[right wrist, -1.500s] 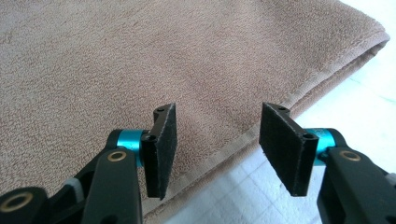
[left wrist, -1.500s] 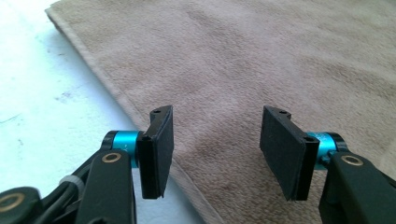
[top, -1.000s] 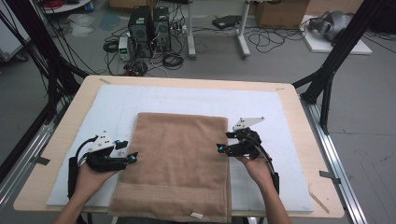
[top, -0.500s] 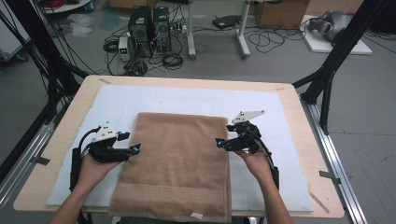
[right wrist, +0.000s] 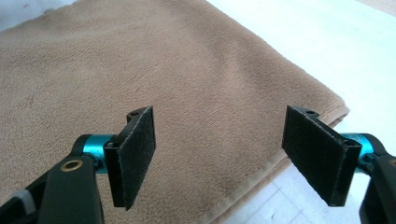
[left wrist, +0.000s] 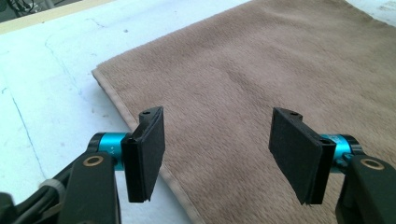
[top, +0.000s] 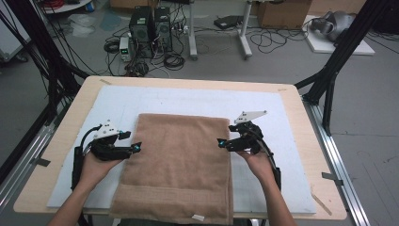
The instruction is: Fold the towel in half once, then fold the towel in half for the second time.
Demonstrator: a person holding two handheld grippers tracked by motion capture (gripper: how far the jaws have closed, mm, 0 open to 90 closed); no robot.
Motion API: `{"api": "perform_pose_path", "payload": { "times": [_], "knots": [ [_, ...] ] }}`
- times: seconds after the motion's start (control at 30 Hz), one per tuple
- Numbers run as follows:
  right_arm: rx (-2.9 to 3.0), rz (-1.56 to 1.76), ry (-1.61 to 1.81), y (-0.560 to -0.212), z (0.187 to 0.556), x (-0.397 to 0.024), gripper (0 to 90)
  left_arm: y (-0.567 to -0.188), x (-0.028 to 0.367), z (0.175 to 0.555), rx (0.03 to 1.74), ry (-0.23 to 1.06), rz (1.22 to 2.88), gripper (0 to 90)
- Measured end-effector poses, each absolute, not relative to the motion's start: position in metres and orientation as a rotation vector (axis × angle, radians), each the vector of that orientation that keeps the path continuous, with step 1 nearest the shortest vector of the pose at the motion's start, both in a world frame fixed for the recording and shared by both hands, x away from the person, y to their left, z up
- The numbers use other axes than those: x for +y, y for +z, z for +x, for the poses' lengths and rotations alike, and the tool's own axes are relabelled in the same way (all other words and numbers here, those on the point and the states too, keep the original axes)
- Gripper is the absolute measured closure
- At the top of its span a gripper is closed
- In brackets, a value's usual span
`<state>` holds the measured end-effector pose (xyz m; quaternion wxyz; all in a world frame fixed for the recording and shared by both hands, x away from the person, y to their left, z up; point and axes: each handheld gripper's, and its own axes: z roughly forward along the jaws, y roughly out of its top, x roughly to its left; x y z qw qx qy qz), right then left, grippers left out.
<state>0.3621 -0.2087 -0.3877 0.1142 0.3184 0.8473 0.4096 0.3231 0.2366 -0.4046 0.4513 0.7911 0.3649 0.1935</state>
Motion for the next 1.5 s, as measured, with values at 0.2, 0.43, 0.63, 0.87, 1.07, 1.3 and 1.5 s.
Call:
{"api": "perform_pose_path", "payload": {
  "times": [0.2,0.43,0.63,0.87,1.07,1.3,1.5],
  "knots": [
    [2.462,0.919,1.187,-0.374,0.374,-0.207,25.4,-0.390,0.232,0.344,0.904,0.481,1.934,37.2],
    [2.460,0.931,1.178,-0.371,0.386,-0.208,25.3,-0.386,0.226,0.356,0.918,0.486,1.933,36.8],
    [2.466,0.953,1.161,-0.376,0.390,-0.208,24.7,-0.388,0.230,0.360,0.945,0.493,1.919,37.2],
    [2.458,0.961,1.159,-0.380,0.395,-0.208,24.7,-0.390,0.229,0.361,0.943,0.479,1.928,36.9],
    [2.462,0.956,1.152,-0.380,0.395,-0.208,24.6,-0.392,0.228,0.362,0.950,0.469,1.938,36.7],
    [2.450,0.968,1.156,-0.378,0.394,-0.211,23.9,-0.395,0.224,0.367,0.954,0.474,1.931,37.0],
    [2.454,0.997,1.132,-0.384,0.399,-0.210,23.6,-0.403,0.227,0.376,0.989,0.474,1.924,37.0]
  ]
}}
